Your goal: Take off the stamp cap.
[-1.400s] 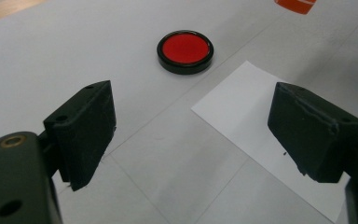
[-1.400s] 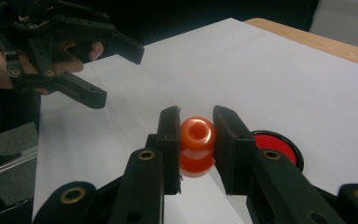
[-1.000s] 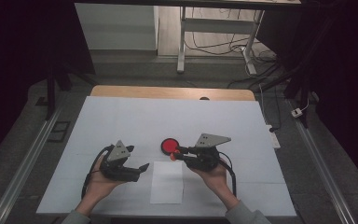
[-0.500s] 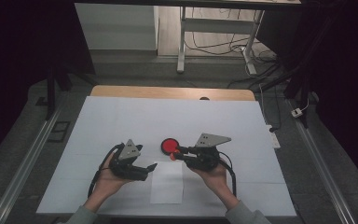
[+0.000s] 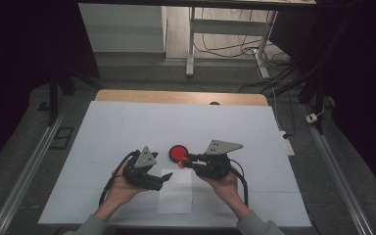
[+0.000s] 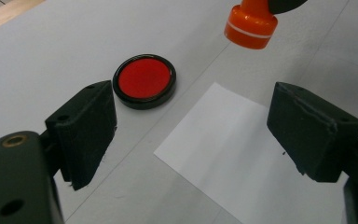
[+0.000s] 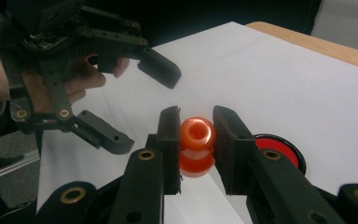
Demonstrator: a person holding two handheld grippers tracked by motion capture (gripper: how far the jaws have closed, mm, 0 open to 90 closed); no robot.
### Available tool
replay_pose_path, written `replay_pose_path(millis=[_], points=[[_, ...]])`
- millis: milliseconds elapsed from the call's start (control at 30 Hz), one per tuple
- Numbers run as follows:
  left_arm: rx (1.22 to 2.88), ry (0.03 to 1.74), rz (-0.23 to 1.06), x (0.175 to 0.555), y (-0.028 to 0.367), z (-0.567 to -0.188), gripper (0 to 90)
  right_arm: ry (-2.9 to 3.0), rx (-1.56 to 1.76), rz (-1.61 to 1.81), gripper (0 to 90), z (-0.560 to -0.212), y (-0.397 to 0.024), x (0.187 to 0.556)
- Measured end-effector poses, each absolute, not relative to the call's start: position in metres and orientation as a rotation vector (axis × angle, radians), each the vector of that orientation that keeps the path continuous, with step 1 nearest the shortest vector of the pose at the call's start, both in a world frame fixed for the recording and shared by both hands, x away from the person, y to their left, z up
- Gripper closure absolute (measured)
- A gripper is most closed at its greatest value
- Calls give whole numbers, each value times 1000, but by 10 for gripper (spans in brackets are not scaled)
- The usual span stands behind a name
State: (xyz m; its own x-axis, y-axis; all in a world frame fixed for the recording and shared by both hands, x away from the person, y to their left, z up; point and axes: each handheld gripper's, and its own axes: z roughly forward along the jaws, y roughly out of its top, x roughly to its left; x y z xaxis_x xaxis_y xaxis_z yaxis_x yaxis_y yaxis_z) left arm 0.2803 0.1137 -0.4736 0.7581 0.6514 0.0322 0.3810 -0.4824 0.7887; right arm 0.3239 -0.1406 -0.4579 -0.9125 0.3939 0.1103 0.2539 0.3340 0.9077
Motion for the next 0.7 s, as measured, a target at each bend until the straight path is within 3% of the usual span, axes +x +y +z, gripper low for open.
replay_pose_path(millis=[700], points=[[2141, 736, 402, 284, 91, -472, 163, 2457, 594, 1646, 726, -456, -140, 323]])
